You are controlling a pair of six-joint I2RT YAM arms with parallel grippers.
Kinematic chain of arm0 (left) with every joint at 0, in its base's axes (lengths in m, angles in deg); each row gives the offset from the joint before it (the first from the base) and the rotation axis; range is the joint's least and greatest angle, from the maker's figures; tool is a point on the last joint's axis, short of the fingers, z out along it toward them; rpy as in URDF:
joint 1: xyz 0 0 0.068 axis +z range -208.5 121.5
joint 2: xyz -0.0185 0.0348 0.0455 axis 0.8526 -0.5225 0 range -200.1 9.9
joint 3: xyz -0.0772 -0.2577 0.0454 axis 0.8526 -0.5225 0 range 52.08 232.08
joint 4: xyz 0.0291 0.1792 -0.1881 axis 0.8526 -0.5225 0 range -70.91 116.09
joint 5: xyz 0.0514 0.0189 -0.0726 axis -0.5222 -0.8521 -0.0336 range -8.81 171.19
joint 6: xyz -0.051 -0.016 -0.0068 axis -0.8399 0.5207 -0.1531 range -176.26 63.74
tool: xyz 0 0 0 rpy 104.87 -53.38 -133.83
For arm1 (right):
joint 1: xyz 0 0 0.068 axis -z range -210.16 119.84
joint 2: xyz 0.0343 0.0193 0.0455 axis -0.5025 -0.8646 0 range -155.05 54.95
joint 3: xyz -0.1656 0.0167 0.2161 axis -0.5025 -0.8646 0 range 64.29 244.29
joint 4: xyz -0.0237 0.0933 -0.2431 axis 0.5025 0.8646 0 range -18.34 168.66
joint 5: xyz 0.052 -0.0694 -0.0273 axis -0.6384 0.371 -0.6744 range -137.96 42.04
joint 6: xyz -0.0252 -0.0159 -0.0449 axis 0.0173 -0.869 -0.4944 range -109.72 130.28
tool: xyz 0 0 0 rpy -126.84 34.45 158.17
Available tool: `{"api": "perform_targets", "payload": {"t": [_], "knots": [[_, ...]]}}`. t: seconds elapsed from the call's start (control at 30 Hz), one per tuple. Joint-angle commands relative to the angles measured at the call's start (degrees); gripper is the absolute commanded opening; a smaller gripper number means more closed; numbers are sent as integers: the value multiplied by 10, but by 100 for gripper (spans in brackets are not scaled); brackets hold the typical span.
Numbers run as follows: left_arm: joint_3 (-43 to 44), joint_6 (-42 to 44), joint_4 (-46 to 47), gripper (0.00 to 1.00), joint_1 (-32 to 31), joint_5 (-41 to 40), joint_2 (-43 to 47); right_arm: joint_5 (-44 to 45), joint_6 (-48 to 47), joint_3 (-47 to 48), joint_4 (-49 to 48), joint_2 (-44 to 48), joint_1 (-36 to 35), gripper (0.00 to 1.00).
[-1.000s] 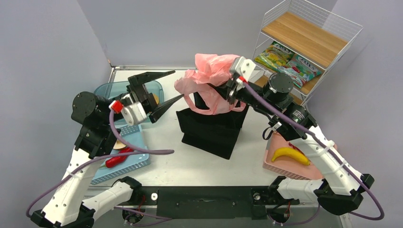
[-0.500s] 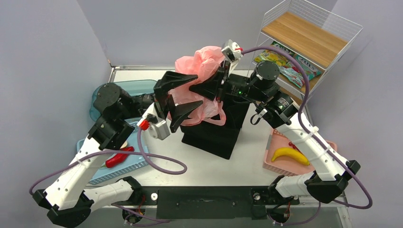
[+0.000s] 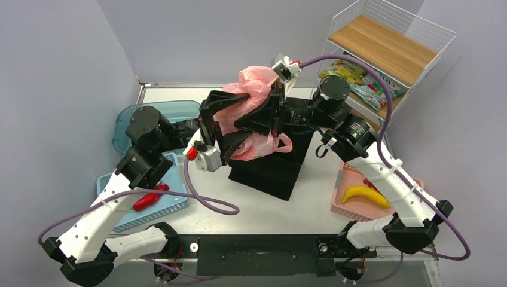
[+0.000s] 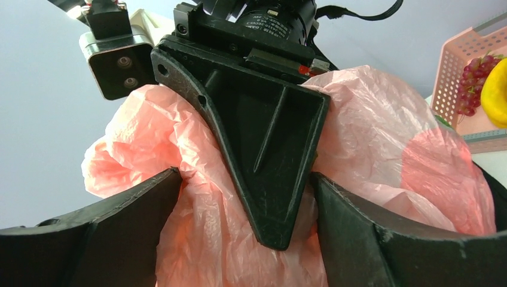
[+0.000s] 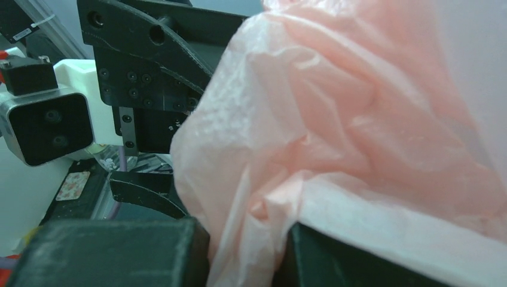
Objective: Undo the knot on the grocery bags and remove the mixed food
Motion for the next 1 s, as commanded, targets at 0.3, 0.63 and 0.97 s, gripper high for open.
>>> {"api": "perform_targets", "payload": {"t": [0.3, 0.63, 0.97], "knots": [[-74, 78, 5, 73, 4, -106, 16, -96, 60, 51, -39, -2, -19, 0], [-39, 84, -69, 27, -16, -142, -10, -160, 113, 94, -36, -33, -15, 0], [-58, 1, -37, 0, -12, -193, 23, -151, 51, 81, 35, 2, 102, 49]]}}
